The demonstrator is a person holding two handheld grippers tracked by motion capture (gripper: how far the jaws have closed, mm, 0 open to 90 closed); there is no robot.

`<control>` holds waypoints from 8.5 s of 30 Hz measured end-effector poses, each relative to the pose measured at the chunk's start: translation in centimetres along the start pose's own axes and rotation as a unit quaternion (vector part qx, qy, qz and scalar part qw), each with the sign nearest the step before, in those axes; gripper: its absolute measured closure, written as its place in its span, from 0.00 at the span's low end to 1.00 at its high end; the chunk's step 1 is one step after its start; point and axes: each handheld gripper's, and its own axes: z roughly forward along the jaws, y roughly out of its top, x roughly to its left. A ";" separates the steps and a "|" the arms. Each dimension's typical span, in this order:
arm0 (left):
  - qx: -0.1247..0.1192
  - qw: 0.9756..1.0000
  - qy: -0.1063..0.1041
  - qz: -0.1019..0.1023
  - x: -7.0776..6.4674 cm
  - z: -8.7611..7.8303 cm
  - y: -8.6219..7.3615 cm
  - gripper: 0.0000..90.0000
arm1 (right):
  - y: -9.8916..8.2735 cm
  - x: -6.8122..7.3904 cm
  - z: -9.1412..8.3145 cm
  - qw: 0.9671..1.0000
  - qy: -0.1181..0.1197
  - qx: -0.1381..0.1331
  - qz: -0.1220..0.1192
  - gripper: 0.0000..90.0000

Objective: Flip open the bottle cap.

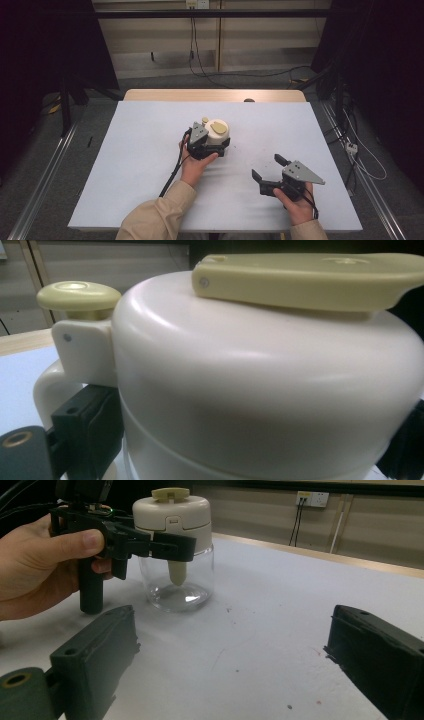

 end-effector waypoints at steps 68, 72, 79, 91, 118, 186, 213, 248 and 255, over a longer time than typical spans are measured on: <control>0.004 1.000 0.005 0.003 -0.1 -0.1 0.0 0.07 | 7.2 2.3 7.9 0.995 0.078 0.052 0.028 1.00; 0.003 1.000 0.005 0.003 -0.1 -0.1 0.0 0.07 | 7.4 2.3 8.3 0.995 0.081 0.058 0.028 1.00; 0.006 1.000 0.002 0.001 -0.1 -0.1 0.1 0.07 | 7.5 2.3 8.6 0.994 0.082 0.062 0.029 1.00; 0.007 1.000 0.003 0.003 -0.1 -0.1 0.1 0.07 | 7.6 2.2 9.2 0.993 0.083 0.071 0.031 1.00; 0.007 1.000 0.006 0.002 -0.1 -0.1 0.1 0.07 | 7.9 2.3 10.5 0.994 0.072 0.085 0.009 1.00; 0.007 1.000 0.008 0.002 -0.2 -0.1 0.1 0.07 | 10.2 3.5 11.9 0.995 0.066 0.075 -0.012 1.00; 0.007 1.000 0.009 0.000 -0.2 -0.1 0.1 0.07 | 10.7 3.2 12.4 0.995 0.061 0.071 -0.016 1.00; 0.008 1.000 0.009 0.000 -0.2 -0.1 0.1 0.07 | 11.0 3.5 13.1 0.996 0.058 0.065 -0.021 1.00; 0.007 1.000 0.009 0.000 -0.2 -0.1 0.1 0.07 | 11.1 3.6 13.5 0.996 0.058 0.063 -0.023 1.00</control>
